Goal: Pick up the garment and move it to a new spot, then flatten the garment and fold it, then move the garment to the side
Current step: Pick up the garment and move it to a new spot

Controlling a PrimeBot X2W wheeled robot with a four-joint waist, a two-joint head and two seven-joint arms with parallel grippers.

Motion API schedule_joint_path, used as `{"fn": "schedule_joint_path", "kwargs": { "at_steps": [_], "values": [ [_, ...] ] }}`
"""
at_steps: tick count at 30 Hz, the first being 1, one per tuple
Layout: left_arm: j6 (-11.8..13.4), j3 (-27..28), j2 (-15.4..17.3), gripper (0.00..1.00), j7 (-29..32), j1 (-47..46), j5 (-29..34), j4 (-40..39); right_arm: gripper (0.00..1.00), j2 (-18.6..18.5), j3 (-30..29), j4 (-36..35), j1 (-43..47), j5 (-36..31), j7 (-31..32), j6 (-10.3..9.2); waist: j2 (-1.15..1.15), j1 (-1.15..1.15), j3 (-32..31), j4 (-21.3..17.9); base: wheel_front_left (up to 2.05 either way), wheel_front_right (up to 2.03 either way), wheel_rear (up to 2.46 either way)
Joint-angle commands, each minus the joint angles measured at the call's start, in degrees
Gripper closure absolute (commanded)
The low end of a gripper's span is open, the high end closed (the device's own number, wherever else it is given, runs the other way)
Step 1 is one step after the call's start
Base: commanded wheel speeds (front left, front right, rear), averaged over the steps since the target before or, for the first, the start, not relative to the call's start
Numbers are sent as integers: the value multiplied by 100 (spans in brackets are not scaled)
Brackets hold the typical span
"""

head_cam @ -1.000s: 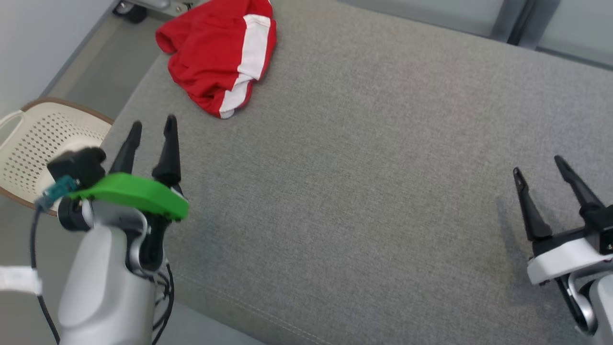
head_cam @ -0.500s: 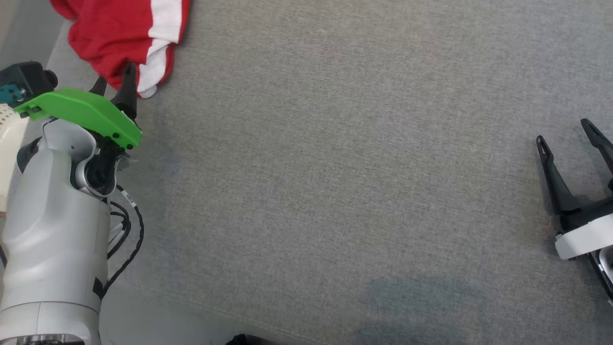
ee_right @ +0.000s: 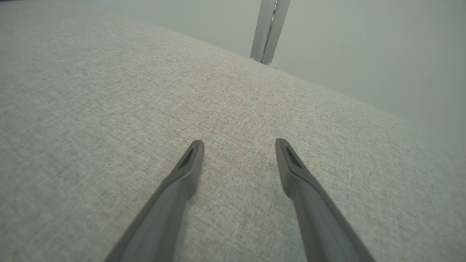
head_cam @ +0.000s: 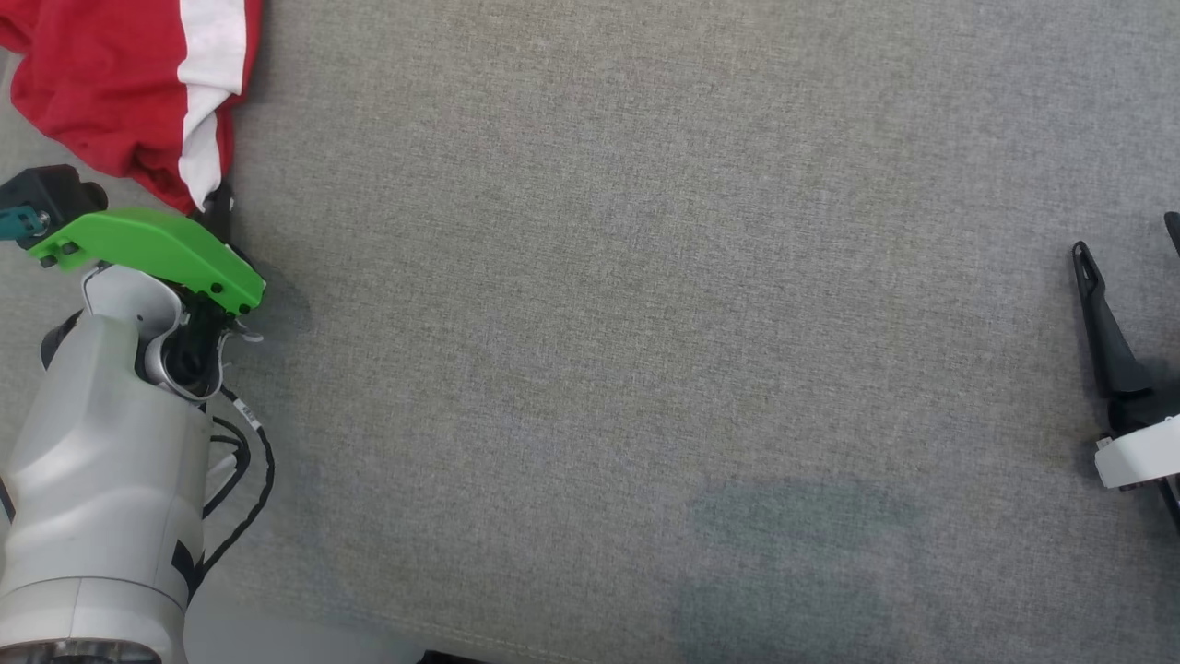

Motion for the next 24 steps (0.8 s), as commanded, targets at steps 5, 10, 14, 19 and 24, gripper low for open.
{"fn": "schedule_joint_path", "kwargs": {
  "at_steps": [5,10,14,19,24],
  "values": [
    [-20,-294,-26,100,139,302,-286,-57,0,179,12,72,59,45,-14,-8,0,-1,-194,42,0,0,0],
    [-20,-683,163,100,59,455,-474,-540,0,349,65,166,39,31,-14,-8,0,-1,-451,97,0,0,0],
    [-20,-1045,306,100,-33,664,-643,-1117,0,526,82,233,92,38,-14,-8,0,-1,-717,109,0,0,0],
    [-20,-1437,470,100,-83,955,-926,-2057,0,808,68,331,214,37,-14,-8,0,-1,-1167,59,0,0,0],
    [-20,-1835,713,100,109,1219,-989,-3133,0,1103,50,396,386,35,-14,-8,0,-1,-1620,-80,0,0,0]
  ]
}}
